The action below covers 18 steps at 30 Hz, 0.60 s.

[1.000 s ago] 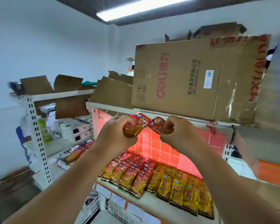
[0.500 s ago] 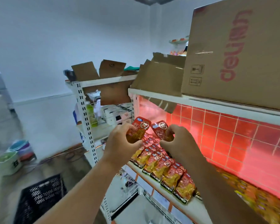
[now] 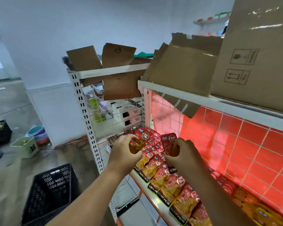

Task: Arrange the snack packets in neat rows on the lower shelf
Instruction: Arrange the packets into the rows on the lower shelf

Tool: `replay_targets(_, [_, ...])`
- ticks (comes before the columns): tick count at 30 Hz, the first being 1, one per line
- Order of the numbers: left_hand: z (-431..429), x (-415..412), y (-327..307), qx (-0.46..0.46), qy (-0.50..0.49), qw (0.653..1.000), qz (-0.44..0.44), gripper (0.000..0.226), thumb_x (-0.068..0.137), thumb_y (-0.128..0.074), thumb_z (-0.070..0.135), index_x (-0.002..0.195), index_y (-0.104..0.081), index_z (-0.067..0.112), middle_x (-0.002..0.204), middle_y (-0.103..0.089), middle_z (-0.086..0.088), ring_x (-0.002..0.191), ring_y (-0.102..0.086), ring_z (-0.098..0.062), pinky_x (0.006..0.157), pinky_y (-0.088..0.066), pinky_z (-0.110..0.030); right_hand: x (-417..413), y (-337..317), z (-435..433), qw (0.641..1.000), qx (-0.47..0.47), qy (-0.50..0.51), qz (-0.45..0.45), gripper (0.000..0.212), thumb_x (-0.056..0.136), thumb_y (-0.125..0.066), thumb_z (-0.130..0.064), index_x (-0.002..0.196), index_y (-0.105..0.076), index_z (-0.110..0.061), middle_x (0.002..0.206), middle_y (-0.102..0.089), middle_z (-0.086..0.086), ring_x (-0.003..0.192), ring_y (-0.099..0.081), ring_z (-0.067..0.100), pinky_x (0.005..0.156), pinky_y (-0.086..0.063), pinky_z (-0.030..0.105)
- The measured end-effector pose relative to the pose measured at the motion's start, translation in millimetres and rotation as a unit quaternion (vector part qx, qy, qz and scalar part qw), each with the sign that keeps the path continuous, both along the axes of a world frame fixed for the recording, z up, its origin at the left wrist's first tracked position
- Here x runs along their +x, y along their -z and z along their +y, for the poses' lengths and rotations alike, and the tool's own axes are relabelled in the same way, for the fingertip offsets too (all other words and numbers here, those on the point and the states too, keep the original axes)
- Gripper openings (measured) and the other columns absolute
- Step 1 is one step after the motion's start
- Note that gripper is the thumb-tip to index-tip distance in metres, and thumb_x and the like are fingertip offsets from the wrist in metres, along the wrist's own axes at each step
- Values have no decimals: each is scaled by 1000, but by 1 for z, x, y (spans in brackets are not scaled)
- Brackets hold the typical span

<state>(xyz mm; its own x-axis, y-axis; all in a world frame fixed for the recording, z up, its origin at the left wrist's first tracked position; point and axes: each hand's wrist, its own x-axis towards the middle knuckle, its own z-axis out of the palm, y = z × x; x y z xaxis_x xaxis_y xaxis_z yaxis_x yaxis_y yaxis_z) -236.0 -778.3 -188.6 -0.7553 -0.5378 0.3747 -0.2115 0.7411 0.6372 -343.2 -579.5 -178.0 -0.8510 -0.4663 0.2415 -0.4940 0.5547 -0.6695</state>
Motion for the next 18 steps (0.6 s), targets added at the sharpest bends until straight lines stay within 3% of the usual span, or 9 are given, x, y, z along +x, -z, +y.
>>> replay_targets(4, [-13, -11, 27, 7, -7, 1000, -30, 43, 75, -76, 43, 114, -61, 39, 109, -58, 13, 103, -57, -13, 89, -52, -32, -8, 18, -12, 1000, 14, -6, -12, 41, 70, -85, -38, 74, -45, -30, 83, -55, -5, 68, -55, 10, 53, -39, 30])
replay_targets(7, [-21, -17, 43, 22, -16, 998, -59, 49, 76, -76, 46, 122, -59, 38, 114, -58, 13, 106, -58, -13, 92, -54, -35, -12, 30, -20, 1000, 26, -2, -16, 40, 70, -84, -40, 75, -46, -28, 83, -56, -3, 70, -56, 14, 60, -49, 38])
replay_targets(13, [-45, -34, 71, 30, -39, 995, -87, 57, 75, -80, 42, 127, -61, 33, 118, -62, 10, 111, -57, -16, 98, -53, -40, -19, 52, -38, 997, 60, -2, -41, 39, 69, -82, -44, 76, -47, -28, 82, -58, -4, 68, -60, 14, 63, -56, 43])
replay_targets(15, [-56, -40, 79, 32, -33, 994, -96, 59, 77, -81, 42, 131, -60, 31, 121, -63, 9, 114, -56, -17, 100, -52, -41, -21, 58, -45, 996, 70, -1, -52, 39, 70, -83, -43, 77, -47, -29, 83, -58, -3, 68, -61, 13, 59, -54, 39])
replay_targets(18, [-73, -50, 90, 39, -26, 994, -98, 59, 80, -82, 41, 134, -59, 30, 122, -61, 7, 116, -56, -17, 100, -51, -37, -22, 65, -55, 995, 88, 9, -46, 39, 73, -84, -40, 79, -47, -29, 86, -55, -3, 68, -55, 10, 53, -40, 25])
